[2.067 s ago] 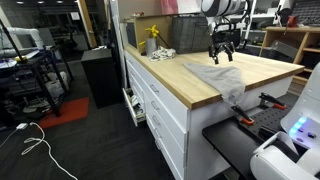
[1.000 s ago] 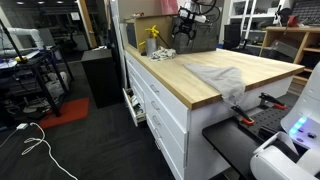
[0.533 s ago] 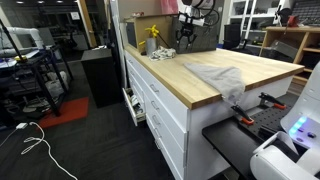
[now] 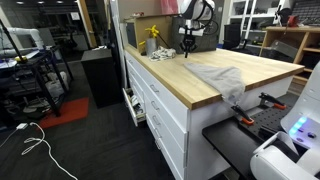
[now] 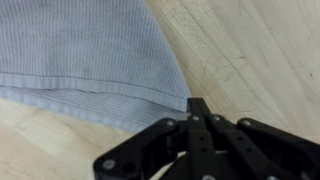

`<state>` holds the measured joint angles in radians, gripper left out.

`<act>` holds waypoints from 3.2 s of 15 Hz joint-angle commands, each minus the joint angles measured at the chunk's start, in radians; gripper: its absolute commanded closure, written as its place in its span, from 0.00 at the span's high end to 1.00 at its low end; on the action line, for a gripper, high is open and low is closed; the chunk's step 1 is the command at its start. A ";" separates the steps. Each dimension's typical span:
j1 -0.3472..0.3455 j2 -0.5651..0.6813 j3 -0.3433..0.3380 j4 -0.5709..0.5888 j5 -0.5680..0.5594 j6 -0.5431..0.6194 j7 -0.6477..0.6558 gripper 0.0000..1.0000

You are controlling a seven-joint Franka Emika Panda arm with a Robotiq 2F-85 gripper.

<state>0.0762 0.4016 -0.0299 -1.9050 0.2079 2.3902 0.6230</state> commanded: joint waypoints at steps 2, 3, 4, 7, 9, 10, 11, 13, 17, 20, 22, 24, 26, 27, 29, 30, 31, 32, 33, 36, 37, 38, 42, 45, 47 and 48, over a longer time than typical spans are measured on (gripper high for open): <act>0.027 0.012 -0.036 0.008 -0.050 0.012 0.078 0.00; 0.029 0.017 -0.043 0.011 -0.063 0.013 0.090 0.00; 0.029 0.019 -0.049 0.013 -0.073 0.015 0.099 0.00; 0.026 0.037 -0.052 0.032 -0.081 0.002 0.106 0.00; 0.022 0.050 -0.043 0.047 -0.071 -0.009 0.096 0.00; 0.024 0.064 -0.042 0.059 -0.072 -0.010 0.098 0.00; 0.026 0.075 -0.041 0.069 -0.071 -0.011 0.098 0.00; 0.031 0.103 -0.046 0.098 -0.077 -0.008 0.107 0.00; 0.036 0.160 -0.063 0.149 -0.088 -0.009 0.115 0.00; 0.038 0.203 -0.076 0.181 -0.094 -0.018 0.116 0.00; 0.041 0.220 -0.079 0.203 -0.095 -0.030 0.117 0.00; 0.042 0.228 -0.074 0.230 -0.088 -0.044 0.116 0.00; 0.046 0.239 -0.069 0.269 -0.083 -0.057 0.117 0.00; 0.049 0.246 -0.068 0.290 -0.084 -0.061 0.119 0.00; 0.058 0.265 -0.067 0.348 -0.086 -0.072 0.125 0.00; 0.063 0.277 -0.068 0.378 -0.088 -0.078 0.131 0.00; 0.064 0.285 -0.068 0.402 -0.087 -0.085 0.138 0.00; 0.060 0.275 -0.065 0.401 -0.081 -0.082 0.131 0.00; 0.057 0.269 -0.064 0.399 -0.078 -0.079 0.129 0.00; 0.031 0.224 -0.061 0.318 -0.069 -0.077 0.089 0.00; 0.012 0.206 -0.053 0.277 -0.056 -0.080 0.066 0.00; 0.000 0.194 -0.050 0.249 -0.051 -0.085 0.045 0.00; -0.116 0.111 0.058 0.079 0.102 -0.007 -0.273 0.00; -0.235 0.009 0.163 -0.057 0.222 0.050 -0.517 0.00; -0.261 -0.056 0.167 -0.124 0.324 0.052 -0.659 0.00; -0.257 -0.076 0.153 -0.144 0.334 0.045 -0.685 0.00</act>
<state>-0.1457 0.4496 0.1102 -1.9166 0.4663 2.4183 0.0669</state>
